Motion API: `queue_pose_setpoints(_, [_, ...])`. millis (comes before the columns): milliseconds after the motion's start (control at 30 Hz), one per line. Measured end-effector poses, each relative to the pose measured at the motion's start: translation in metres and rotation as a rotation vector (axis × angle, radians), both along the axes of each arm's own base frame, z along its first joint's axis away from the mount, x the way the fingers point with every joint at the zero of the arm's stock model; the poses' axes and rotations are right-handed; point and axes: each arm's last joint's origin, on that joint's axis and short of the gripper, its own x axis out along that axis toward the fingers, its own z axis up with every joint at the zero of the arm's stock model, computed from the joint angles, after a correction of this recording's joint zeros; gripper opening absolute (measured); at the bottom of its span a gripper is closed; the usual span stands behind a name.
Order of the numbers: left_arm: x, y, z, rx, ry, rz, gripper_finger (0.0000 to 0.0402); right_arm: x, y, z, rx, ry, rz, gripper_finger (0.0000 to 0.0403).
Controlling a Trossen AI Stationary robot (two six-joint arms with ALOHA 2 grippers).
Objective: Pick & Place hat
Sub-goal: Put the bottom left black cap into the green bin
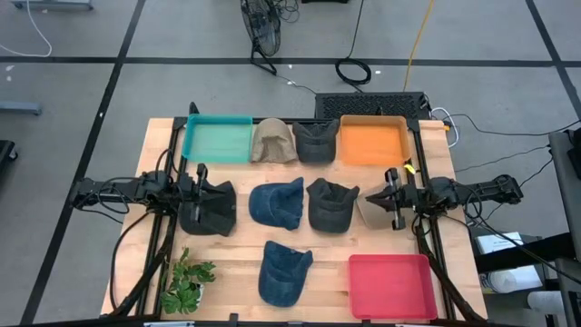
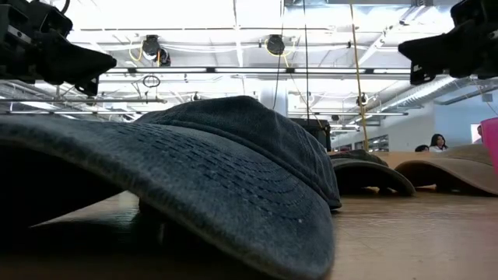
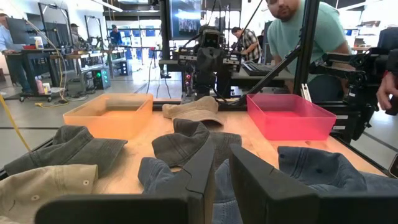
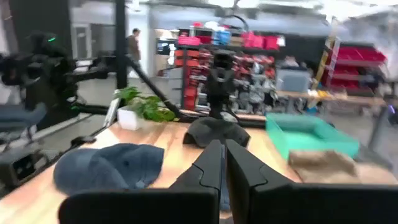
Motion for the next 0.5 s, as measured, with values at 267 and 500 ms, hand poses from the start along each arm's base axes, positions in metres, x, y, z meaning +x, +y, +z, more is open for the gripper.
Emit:
queue_pose_setpoints(267, [0.000, 0.000, 0.000, 0.000, -0.004, 0.002, 0.0058, -0.002, -0.003, 0.011, 0.189, -0.116, -0.081, 0.0000])
queue_pose_setpoints(500, [-0.002, 0.002, 0.014, -0.183, -0.146, 0.035, 0.0058, -0.008, -0.009, 0.028, 0.328, -0.313, -0.206, 0.0000])
